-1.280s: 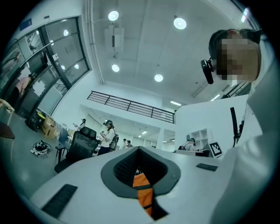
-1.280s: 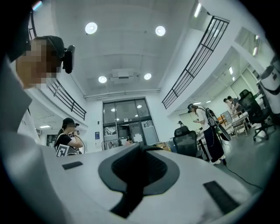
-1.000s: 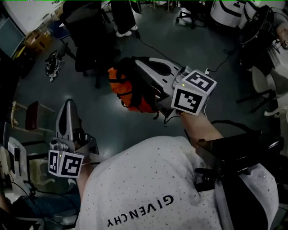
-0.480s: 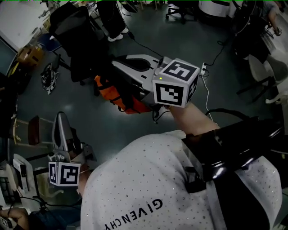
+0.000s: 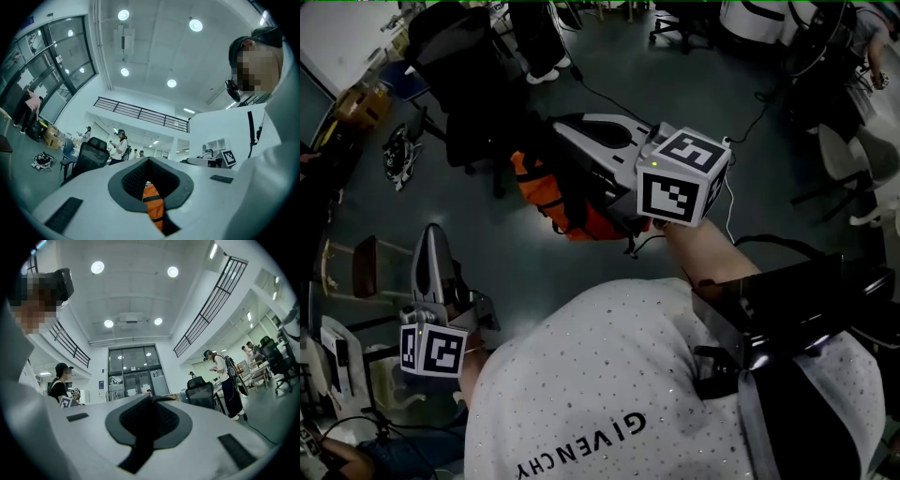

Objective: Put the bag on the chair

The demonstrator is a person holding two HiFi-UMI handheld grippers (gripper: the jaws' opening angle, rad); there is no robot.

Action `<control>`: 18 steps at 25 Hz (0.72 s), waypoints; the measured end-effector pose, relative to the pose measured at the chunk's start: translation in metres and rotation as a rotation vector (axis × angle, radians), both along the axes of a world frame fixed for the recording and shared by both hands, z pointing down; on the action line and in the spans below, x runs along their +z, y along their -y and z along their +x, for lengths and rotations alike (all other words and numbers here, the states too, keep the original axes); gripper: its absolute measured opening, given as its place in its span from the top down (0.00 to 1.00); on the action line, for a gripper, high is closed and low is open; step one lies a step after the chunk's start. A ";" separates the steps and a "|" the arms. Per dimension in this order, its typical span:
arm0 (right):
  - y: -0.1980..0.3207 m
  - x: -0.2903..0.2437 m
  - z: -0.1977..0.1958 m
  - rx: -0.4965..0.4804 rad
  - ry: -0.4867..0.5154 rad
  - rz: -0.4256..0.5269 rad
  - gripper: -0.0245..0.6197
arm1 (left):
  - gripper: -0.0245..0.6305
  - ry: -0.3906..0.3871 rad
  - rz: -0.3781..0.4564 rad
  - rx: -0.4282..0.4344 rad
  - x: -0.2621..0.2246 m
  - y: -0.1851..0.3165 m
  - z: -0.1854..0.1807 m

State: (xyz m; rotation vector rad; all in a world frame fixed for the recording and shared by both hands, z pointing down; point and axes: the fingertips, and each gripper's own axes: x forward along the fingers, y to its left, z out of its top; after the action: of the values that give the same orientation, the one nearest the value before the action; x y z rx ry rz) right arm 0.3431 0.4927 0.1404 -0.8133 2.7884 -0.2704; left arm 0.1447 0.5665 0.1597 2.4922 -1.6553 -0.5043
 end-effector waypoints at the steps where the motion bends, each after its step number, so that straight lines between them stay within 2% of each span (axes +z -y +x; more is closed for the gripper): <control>1: 0.003 0.001 0.000 0.003 -0.001 -0.001 0.94 | 0.96 0.004 -0.007 0.001 0.003 0.002 -0.001; 9: 0.036 0.016 -0.011 0.039 0.002 -0.017 0.94 | 0.96 0.031 -0.057 0.026 0.028 0.028 -0.019; 15: 0.063 0.025 -0.010 0.060 0.009 -0.069 0.94 | 0.96 0.035 -0.101 0.025 0.039 0.060 -0.018; 18: 0.082 0.035 -0.021 0.065 0.008 -0.097 0.94 | 0.96 0.020 -0.120 0.016 0.044 0.078 -0.033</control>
State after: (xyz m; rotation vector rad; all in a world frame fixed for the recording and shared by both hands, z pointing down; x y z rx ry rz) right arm 0.3222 0.4102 0.1755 -0.9208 2.7539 -0.3986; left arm 0.1114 0.4885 0.2041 2.4302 -1.6207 -0.3678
